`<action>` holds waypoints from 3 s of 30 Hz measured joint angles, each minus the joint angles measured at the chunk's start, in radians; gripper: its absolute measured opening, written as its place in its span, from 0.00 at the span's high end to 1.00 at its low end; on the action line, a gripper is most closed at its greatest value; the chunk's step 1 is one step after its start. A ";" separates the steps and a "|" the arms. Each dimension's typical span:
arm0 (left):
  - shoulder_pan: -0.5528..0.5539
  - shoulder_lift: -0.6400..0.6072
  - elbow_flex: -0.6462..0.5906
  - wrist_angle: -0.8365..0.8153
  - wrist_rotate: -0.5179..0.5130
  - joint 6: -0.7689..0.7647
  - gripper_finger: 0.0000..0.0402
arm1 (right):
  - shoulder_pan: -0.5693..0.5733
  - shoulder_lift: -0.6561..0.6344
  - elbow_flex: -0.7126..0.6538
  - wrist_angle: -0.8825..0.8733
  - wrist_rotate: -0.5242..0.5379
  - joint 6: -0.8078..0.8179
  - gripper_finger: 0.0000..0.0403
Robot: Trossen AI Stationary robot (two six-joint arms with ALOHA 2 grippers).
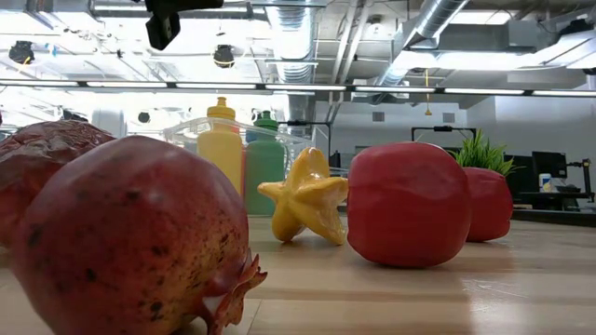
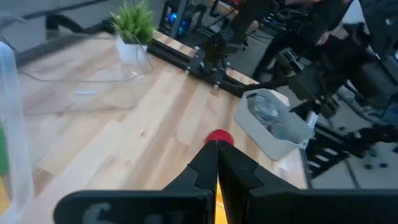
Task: Pick & Place Food Item
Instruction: Put the blue tuna can into the gray bin
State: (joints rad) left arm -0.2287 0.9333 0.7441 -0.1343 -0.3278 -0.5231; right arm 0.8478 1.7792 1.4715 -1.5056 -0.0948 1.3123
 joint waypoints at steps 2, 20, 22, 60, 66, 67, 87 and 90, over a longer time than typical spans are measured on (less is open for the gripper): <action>0.000 0.000 0.000 -0.003 0.052 -0.036 1.00 | 0.000 -0.045 0.000 0.020 0.028 0.037 0.14; -0.026 -0.004 0.000 -0.515 0.141 0.114 0.82 | -0.047 -0.225 -0.004 0.127 0.436 0.151 0.15; -0.026 0.002 -0.022 -0.486 0.185 0.171 0.72 | -0.057 -0.211 -0.005 0.132 0.436 0.130 0.15; 0.038 0.314 -0.415 0.090 0.061 0.487 0.70 | -0.145 -0.188 -0.005 0.205 0.436 0.049 0.16; 0.033 0.314 -0.415 0.104 0.080 0.485 0.96 | -0.145 -0.188 -0.005 0.205 0.436 0.049 0.16; 0.033 0.314 -0.415 0.105 0.080 0.485 0.98 | -0.146 -0.188 -0.005 0.205 0.437 0.049 0.16; 0.025 0.289 -0.343 0.078 0.129 0.214 1.00 | -0.172 -0.188 -0.005 0.240 0.496 -0.005 0.16; 0.016 0.272 -0.342 0.083 0.127 0.185 1.00 | -0.187 -0.188 -0.005 0.279 0.530 -0.051 0.16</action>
State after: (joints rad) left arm -0.2123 1.2049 0.4023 -0.0513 -0.2005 -0.3377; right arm 0.6606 1.5913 1.4670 -1.2265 0.4351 1.2614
